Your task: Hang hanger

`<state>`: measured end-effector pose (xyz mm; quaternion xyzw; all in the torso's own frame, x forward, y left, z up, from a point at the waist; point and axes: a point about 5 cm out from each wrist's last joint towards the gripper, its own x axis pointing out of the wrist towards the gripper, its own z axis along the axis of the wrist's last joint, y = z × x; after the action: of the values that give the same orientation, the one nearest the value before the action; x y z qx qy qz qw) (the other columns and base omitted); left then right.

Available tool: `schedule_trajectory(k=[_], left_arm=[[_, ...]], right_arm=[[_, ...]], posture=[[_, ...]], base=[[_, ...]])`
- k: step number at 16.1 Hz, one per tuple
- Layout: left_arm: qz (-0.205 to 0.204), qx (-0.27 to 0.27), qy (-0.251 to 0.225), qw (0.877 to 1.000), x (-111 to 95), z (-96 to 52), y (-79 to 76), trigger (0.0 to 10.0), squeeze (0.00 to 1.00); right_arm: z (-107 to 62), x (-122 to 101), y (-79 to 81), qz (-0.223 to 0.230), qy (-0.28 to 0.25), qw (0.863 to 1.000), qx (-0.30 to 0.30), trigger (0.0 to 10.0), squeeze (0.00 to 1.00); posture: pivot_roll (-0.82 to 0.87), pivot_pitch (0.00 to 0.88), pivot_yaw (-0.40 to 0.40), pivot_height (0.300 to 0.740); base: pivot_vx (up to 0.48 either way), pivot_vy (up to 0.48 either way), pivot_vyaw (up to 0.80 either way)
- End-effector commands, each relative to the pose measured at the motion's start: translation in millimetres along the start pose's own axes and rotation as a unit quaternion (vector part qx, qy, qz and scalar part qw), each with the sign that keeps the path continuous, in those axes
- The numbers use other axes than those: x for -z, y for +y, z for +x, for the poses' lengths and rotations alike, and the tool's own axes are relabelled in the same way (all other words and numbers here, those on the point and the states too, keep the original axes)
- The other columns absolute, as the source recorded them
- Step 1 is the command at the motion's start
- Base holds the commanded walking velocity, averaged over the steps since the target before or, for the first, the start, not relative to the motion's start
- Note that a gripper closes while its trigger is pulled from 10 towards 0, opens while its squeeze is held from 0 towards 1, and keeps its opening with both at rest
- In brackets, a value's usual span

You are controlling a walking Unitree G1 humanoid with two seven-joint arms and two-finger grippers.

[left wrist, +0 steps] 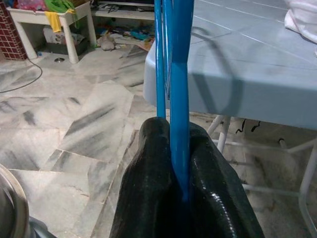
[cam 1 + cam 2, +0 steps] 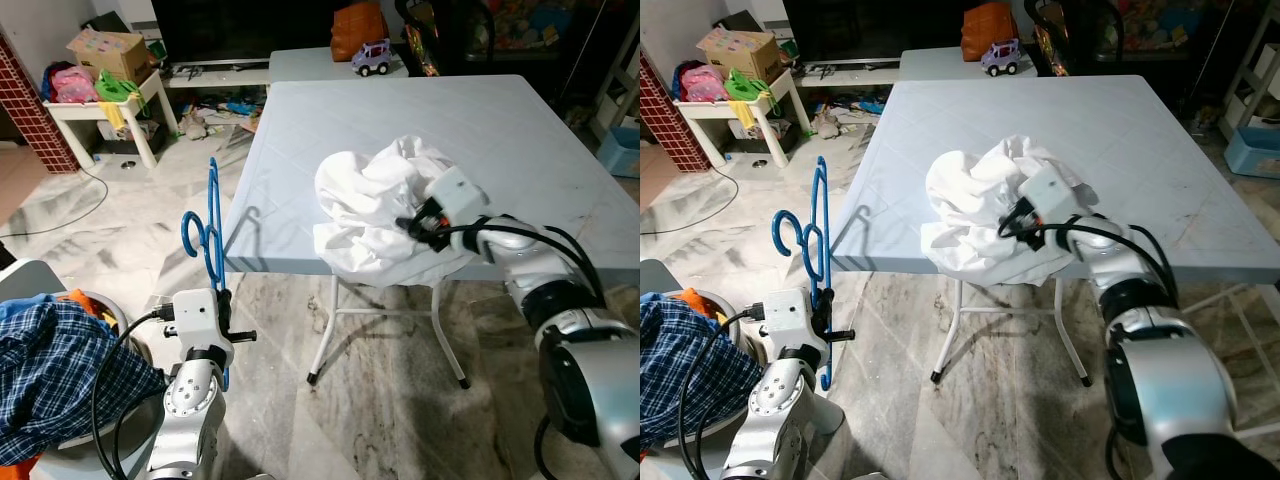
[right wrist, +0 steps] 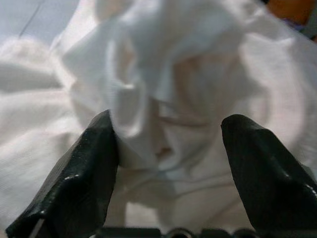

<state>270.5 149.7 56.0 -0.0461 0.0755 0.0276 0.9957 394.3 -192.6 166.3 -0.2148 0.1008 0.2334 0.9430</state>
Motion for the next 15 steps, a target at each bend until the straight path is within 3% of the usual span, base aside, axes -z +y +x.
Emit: schedule_trajectory(k=[1,4,6,7,8,10,11,12,15], left_arm=[[-0.001,0.005,0.010,1.000,2.5,0.7,-1.5,10.0,0.00],[0.002,0.018,0.013,1.000,3.8,-0.1,-5.7,10.0,0.00],[0.003,0.019,0.014,1.000,4.4,-0.6,-4.4,10.0,0.00],[0.004,0.019,0.015,1.000,4.8,-1.4,-3.0,10.0,0.00],[0.004,0.018,0.016,1.000,5.3,-2.1,-1.7,10.0,0.00],[0.004,0.018,0.016,1.000,5.3,-2.1,-1.7,10.0,0.00],[0.005,0.017,0.017,1.000,6.2,-2.7,-1.1,10.0,0.00],[0.005,0.018,0.018,1.000,6.7,-3.0,-1.0,10.0,0.00],[0.006,0.022,0.021,1.000,7.4,-3.0,-1.1,10.0,0.00]], right_arm=[[-5.2,-1.1,-8.4,0.021,-0.012,1.000,0.014,10.0,1.00],[-18.4,2.1,-25.2,0.030,-0.020,0.998,0.045,10.0,1.00],[-22.6,6.3,-27.0,0.027,-0.013,0.999,0.045,10.0,1.00],[-25.8,12.3,-24.7,0.032,-0.006,0.999,0.032,10.0,1.00],[-28.5,20.1,-13.4,0.065,-0.005,0.998,-0.024,10.0,1.00],[-28.5,20.1,-13.4,0.065,-0.005,0.998,-0.024,10.0,1.00],[-34.6,28.0,-2.4,0.096,-0.009,0.992,-0.081,10.0,1.00],[-38.0,31.1,1.0,0.105,-0.010,0.990,-0.099,10.0,1.00],[-45.8,43.7,5.0,0.129,0.006,0.985,-0.111,10.0,1.00]], posture=[[-0.06,0.000,0.084,0.740],[-0.07,0.000,0.093,0.740],[-0.07,0.000,0.094,0.740],[-0.07,0.000,0.094,0.740],[-0.07,0.000,0.093,0.740],[-0.07,0.000,0.093,0.740],[-0.07,0.000,0.094,0.740],[-0.07,0.000,0.094,0.740],[-0.08,0.000,0.101,0.740]], base=[[0.000,0.000,0.00],[0.000,0.000,0.00],[0.000,0.000,0.00],[0.000,0.000,0.00],[0.000,0.000,0.00],[0.000,0.000,0.00],[0.000,0.000,0.00],[0.000,0.000,0.00],[0.000,0.000,0.00]])
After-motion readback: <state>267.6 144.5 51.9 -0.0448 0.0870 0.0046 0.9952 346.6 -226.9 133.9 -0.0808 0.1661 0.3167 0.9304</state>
